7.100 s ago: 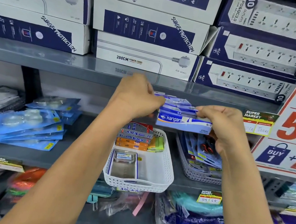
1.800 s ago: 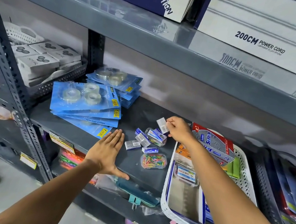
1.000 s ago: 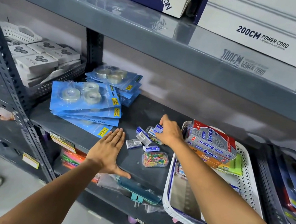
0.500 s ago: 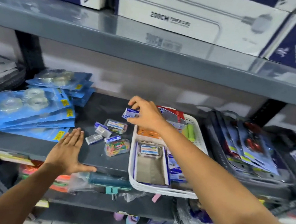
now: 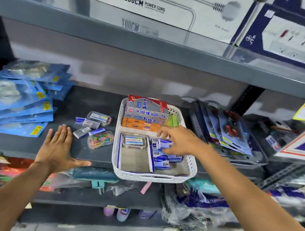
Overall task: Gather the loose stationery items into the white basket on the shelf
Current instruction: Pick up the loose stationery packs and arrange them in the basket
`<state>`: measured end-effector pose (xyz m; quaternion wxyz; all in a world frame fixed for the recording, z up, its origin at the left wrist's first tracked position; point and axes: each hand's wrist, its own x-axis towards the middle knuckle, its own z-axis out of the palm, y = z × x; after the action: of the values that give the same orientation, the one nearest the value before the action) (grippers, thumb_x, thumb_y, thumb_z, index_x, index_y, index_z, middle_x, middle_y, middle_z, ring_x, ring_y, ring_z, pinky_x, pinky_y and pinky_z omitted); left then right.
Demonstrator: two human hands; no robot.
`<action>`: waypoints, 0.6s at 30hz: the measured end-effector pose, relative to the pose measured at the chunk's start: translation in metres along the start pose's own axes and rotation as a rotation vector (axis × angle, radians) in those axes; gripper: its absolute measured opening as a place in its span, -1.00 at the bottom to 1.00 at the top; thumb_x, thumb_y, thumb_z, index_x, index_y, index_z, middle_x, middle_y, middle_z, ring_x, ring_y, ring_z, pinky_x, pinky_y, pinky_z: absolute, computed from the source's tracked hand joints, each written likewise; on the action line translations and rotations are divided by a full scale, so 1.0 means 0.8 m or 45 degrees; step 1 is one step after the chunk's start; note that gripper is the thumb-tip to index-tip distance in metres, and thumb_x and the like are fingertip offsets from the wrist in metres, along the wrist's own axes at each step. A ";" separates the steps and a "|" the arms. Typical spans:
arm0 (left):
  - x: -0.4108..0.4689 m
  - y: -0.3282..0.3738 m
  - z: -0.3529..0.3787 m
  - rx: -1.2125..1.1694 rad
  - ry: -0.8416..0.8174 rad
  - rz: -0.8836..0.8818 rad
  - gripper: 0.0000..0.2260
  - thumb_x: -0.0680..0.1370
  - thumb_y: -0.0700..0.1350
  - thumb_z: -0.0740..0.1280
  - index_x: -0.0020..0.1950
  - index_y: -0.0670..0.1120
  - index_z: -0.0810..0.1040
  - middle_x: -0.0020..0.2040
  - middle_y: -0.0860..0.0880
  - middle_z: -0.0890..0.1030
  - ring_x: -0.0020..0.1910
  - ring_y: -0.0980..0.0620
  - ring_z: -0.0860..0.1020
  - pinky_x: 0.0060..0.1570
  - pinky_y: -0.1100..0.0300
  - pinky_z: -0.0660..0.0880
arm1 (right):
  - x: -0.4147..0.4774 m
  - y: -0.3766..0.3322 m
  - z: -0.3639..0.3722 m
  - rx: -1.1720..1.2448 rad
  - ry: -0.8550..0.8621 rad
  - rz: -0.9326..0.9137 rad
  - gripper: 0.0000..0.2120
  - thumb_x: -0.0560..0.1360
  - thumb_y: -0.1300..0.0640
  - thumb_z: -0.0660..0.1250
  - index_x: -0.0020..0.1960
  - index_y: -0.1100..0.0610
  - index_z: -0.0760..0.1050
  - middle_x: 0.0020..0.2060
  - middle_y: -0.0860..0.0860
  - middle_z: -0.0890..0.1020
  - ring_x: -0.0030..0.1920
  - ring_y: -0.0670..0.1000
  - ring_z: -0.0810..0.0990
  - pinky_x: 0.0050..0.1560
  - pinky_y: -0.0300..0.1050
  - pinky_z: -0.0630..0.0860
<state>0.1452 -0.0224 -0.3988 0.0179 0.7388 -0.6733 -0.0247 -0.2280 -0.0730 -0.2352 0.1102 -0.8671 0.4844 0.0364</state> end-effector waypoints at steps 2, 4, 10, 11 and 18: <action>0.000 0.001 -0.002 -0.020 -0.006 -0.009 0.38 0.05 0.73 -0.11 0.55 -0.25 -0.12 0.59 -0.17 -0.08 0.56 -0.05 -0.18 0.50 -0.01 -0.31 | -0.017 0.015 0.012 -0.179 -0.078 0.041 -0.52 0.32 0.04 0.48 0.18 -0.08 0.39 0.09 -0.10 0.59 -0.02 0.01 0.55 -0.18 -0.16 0.33; -0.001 0.002 -0.004 -0.024 -0.014 -0.015 0.37 0.05 0.73 -0.11 0.55 -0.25 -0.14 0.59 -0.18 -0.10 0.56 -0.05 -0.18 0.51 0.00 -0.29 | -0.029 0.026 0.025 -0.299 -0.147 0.071 -0.51 0.35 0.01 0.45 0.22 -0.08 0.36 0.12 -0.07 0.59 0.10 0.05 0.56 -0.11 -0.10 0.44; -0.002 0.002 -0.004 -0.040 -0.005 -0.012 0.36 0.07 0.73 -0.10 0.55 -0.24 -0.15 0.59 -0.18 -0.10 0.56 -0.06 -0.15 0.51 0.01 -0.25 | -0.043 0.041 0.047 -0.360 -0.182 0.069 -0.55 0.35 -0.09 0.44 0.16 0.00 0.40 0.10 -0.01 0.61 0.11 0.07 0.55 0.11 -0.04 0.41; -0.002 0.002 -0.003 -0.040 -0.002 -0.012 0.35 0.08 0.73 -0.10 0.55 -0.24 -0.15 0.59 -0.18 -0.10 0.56 -0.06 -0.15 0.51 0.01 -0.25 | -0.042 0.040 0.050 -0.362 -0.176 0.052 -0.55 0.35 -0.09 0.44 0.16 0.00 0.40 0.11 -0.01 0.61 0.13 0.07 0.54 0.16 -0.02 0.39; -0.001 0.000 -0.002 -0.025 -0.014 -0.017 0.35 0.07 0.73 -0.11 0.56 -0.22 -0.16 0.59 -0.16 -0.10 0.56 -0.05 -0.15 0.50 0.03 -0.26 | -0.042 0.048 0.067 -0.398 -0.129 -0.071 -0.56 0.39 -0.02 0.42 0.21 0.02 0.40 0.20 -0.04 0.49 0.20 0.03 0.50 0.25 -0.01 0.35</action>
<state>0.1452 -0.0217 -0.3975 0.0211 0.7428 -0.6682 -0.0353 -0.2763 -0.0526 -0.2877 -0.0005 -0.8839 0.4423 0.1519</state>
